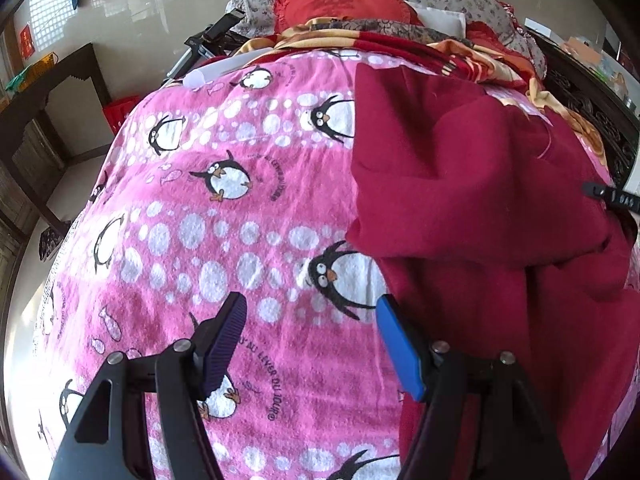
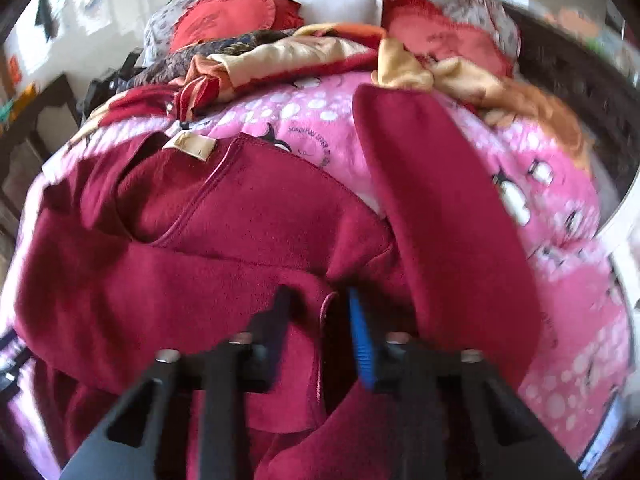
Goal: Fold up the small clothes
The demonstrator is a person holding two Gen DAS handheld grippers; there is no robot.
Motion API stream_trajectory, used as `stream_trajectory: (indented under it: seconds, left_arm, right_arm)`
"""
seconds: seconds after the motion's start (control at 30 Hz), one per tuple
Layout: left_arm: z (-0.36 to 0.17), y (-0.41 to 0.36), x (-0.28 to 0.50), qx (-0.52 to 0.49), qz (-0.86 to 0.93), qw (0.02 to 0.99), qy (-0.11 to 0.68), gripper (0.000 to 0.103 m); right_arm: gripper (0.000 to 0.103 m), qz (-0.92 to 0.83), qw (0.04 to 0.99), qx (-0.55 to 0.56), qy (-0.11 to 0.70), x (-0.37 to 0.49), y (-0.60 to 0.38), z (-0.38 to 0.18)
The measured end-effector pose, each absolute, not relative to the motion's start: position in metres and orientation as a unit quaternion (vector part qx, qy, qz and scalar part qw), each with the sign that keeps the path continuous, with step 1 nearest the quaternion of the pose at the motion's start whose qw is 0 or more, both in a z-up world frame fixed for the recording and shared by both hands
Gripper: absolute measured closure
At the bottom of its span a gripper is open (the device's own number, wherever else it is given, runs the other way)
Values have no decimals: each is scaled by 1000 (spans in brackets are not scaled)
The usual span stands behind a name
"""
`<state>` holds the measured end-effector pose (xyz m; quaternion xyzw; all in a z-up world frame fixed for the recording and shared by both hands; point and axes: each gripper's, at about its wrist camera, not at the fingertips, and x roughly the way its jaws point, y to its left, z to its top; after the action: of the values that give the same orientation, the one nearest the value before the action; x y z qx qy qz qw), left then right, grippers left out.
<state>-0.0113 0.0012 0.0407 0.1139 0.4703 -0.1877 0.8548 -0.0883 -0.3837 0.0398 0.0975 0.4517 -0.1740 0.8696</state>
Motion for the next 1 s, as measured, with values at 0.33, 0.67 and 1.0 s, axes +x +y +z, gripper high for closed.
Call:
stream_trajectory:
  seconds: [0.33, 0.67, 1.0]
  left_arm:
    - [43, -1, -13, 107, -194, 856, 467, 32]
    - [26, -12, -3, 97, -197, 847, 484, 32]
    - [21, -2, 0, 74, -212, 846, 484, 32]
  right_arm:
    - [103, -264, 855, 78, 440, -105, -413, 61]
    - [86, -4, 912, 127, 390, -39, -315, 114]
    - [89, 146, 861, 10, 487, 89, -181, 56]
